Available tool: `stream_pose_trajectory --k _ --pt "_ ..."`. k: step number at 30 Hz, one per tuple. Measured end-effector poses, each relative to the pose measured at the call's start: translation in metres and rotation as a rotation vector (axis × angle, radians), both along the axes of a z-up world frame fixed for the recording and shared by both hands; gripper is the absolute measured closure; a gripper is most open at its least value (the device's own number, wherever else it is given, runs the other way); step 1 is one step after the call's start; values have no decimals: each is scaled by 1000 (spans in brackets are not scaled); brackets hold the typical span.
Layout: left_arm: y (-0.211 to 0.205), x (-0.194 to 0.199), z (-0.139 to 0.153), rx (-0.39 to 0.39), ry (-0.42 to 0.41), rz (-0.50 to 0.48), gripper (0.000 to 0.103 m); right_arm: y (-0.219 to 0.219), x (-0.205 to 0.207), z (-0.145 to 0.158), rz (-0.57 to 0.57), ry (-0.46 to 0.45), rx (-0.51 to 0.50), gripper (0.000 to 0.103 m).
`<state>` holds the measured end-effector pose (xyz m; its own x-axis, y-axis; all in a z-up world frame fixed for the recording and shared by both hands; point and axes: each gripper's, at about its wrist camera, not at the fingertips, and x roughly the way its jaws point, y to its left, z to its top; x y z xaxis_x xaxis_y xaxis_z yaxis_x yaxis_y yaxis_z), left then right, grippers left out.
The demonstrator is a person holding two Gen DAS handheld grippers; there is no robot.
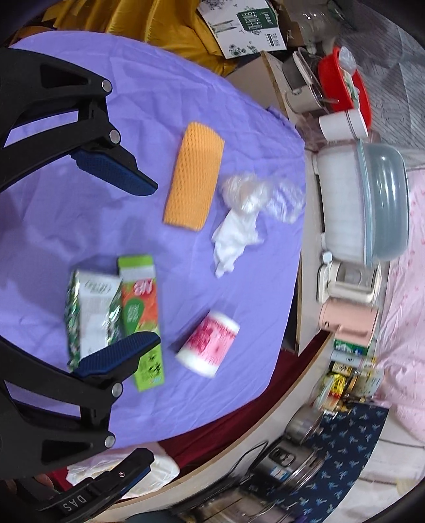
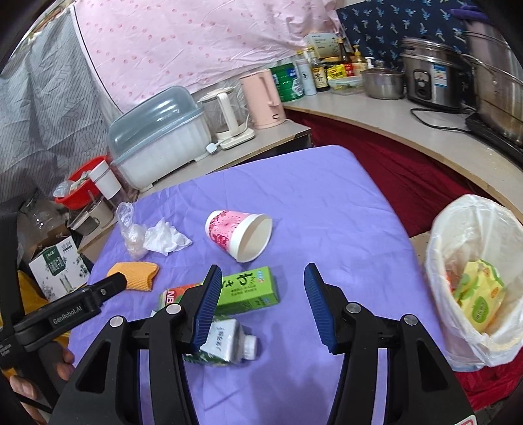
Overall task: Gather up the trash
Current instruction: 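Move both open tools back to the clear bag and pink cup, then grasp the clear plastic bag with the left tool while the right tool grasps the pink cup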
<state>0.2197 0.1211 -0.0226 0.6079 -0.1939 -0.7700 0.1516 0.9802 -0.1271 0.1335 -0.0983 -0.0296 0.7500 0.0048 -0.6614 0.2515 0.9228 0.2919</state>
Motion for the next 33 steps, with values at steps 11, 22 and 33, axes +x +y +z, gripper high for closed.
stream_pose_trajectory --k 11,22,33 --pt "34 78 -8 7 -6 75 13 12 82 -30 50 59 41 52" --pt "42 148 -40 16 26 66 14 18 138 -63 110 118 83 53" --pt "43 147 -43 -49 45 26 71 27 146 -65 165 111 98 99"
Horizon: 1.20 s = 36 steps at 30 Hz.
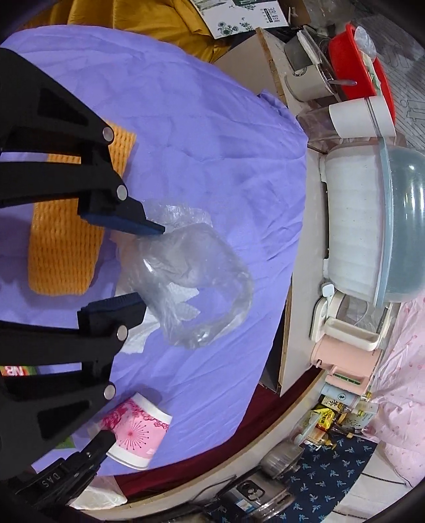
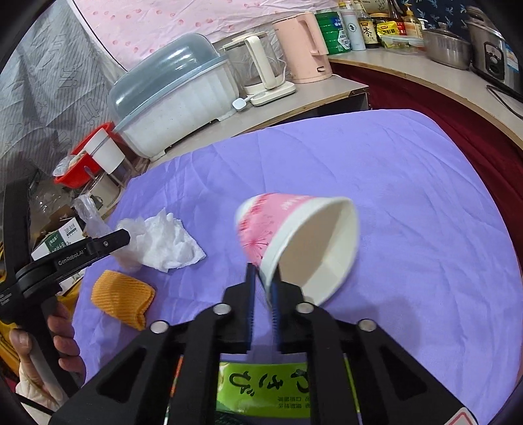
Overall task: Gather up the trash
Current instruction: 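Grasp the clear plastic bag with the left tool while the right tool grasps the pink cup, then carry the clear bag and pink cup in both tools over the bin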
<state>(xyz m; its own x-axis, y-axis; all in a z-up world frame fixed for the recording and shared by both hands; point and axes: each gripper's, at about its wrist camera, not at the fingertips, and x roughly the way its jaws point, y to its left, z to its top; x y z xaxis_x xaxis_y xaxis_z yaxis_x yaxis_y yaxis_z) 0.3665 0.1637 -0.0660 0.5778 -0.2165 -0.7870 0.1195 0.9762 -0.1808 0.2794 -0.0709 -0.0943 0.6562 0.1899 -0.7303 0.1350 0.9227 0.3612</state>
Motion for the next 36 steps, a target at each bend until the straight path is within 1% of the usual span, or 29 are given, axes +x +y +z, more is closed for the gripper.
stream_pose_trajectory --k 5,11,17,21,26,29,31,36 --pt "-6 -22 18 -8 -29 -15 74 -3 -18 16 -16 -35 -1 99" --pt "-25 -60 57 -31 -88 -62 74 -18 -54 46 -57 -89 -1 99" --pt "-66 -111 98 -55 -153 -153 74 -45 -107 77 -125 -147 -2 99" --pt "-101 -145 112 -63 -170 -228 74 -69 -148 90 -183 -174 -8 99" --pt "-153 -191 116 -63 -174 -332 74 -104 -204 93 -265 -185 -17 99" --pt "-182 -213 112 -55 -173 -387 74 -129 -236 90 -325 -182 -21 99" --pt "-208 -229 108 -45 -166 -436 74 -149 -259 86 -369 -177 -23 99" --pt "-264 -259 98 -23 -151 -538 74 -192 -302 77 -460 -164 -32 99"
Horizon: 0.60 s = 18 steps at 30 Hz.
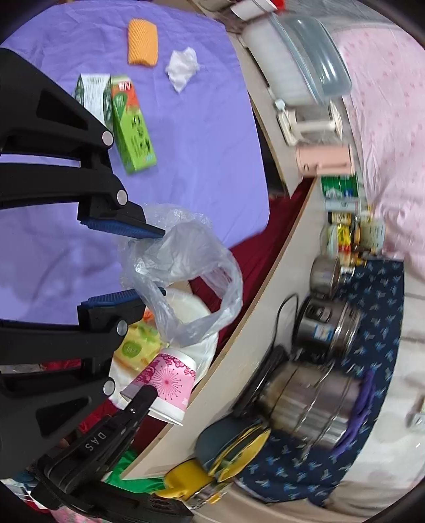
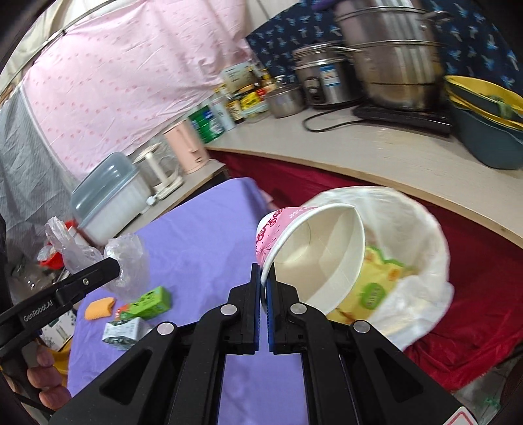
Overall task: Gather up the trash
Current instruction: 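Carry the clear bag and pink cup in both tools over the bin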
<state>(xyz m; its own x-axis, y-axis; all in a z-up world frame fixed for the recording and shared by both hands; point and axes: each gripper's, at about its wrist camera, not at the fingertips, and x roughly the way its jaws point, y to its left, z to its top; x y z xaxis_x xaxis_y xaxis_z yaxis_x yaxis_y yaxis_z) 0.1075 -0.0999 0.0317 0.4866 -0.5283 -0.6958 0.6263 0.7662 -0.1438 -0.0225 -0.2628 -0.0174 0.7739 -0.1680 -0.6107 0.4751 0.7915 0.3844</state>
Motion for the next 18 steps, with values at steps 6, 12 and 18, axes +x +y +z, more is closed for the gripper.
stream_pose_trajectory --k 6,12,18 --pt "-60 -26 -15 37 18 -105 74 -39 -32 -14 -69 10 20 99" --pt "-103 -41 -30 84 33 -177 73 -59 -45 -25 -98 18 35 99" --pt "-128 -42 -46 129 47 -199 73 -70 -50 -33 -114 22 49 99"
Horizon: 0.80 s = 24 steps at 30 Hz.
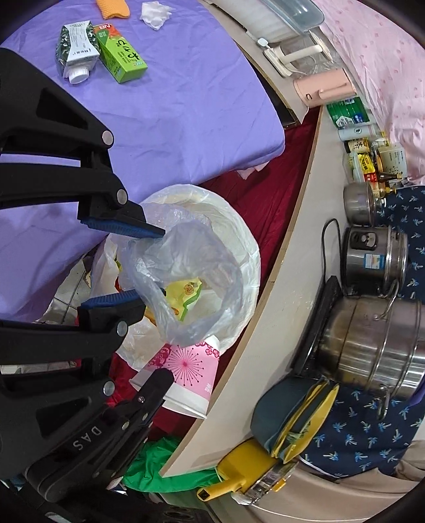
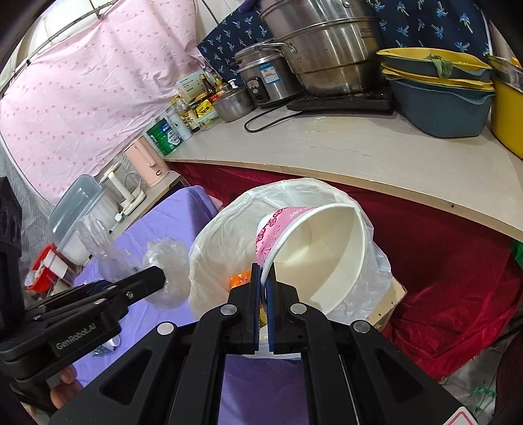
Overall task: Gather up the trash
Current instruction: 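Carry the clear bag and pink cup in both tools over the bin, then open both tools over the bin to drop the bag and cup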
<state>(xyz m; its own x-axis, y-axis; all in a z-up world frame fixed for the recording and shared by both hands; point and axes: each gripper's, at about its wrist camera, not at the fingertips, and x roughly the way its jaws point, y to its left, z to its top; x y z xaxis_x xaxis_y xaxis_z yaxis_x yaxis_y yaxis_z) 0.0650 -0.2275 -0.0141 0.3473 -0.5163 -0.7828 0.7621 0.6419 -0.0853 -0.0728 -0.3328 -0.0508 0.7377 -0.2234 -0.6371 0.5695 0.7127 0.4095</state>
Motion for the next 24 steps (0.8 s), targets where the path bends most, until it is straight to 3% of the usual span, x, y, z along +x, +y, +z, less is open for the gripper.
stream_pose_trajectory --k 11,15,24 --pt "-12 5 -15 42 4 3 66 -3 14 -3 17 3 9 99" --pt "-6 9 -13 42 -29 35 47 -1 19 -3 19 2 6 93" --pt "1 12 -4 34 -69 68 29 0 24 4 10 -15 1 87"
